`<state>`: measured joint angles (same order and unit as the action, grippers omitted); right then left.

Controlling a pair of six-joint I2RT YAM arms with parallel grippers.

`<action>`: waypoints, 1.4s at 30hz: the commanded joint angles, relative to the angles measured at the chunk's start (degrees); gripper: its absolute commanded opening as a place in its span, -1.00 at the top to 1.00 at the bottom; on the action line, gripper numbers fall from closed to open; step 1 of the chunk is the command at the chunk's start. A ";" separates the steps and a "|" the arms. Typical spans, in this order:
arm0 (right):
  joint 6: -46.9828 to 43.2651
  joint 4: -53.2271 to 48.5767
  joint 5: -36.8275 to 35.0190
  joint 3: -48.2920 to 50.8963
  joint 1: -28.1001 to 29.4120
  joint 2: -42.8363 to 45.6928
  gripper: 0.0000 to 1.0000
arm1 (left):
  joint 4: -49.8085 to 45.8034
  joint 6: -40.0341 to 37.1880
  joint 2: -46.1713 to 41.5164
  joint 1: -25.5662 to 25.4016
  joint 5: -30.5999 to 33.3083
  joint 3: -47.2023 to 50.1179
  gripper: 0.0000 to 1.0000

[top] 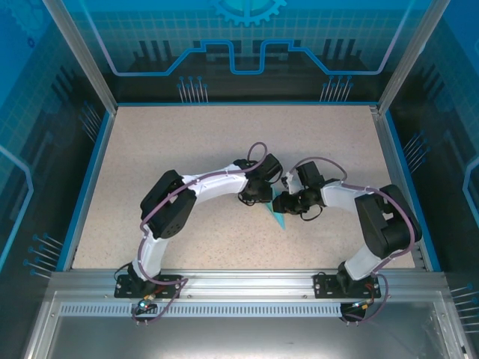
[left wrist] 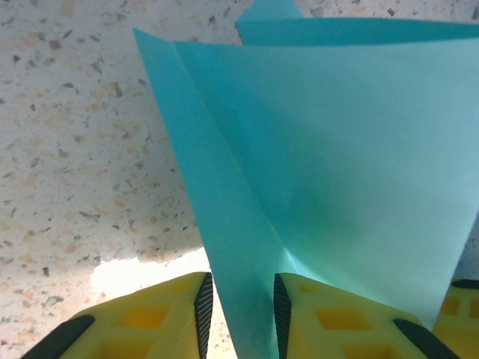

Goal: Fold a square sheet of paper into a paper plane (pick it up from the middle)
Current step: Turn over a paper plane at the center of the table.

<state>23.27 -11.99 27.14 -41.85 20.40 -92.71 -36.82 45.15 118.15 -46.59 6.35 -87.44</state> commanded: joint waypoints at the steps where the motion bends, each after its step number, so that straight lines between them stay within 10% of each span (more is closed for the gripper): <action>1: -2.00 -3.32 -4.53 -2.29 2.04 -1.33 0.50 | 1.41 0.86 -4.13 0.48 -0.91 1.79 0.38; 19: 10.37 -25.92 -40.25 -20.74 17.33 -4.13 0.90 | 3.78 11.09 -34.45 1.96 18.41 26.26 0.24; 42: 15.74 -26.80 -38.11 -26.32 18.24 -21.19 0.64 | 5.42 13.30 -42.81 5.17 18.66 35.06 0.20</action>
<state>37.52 -40.18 -13.28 -70.89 39.35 -109.91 -32.21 57.65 74.63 -41.85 24.82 -52.95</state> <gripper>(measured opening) 0.182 0.402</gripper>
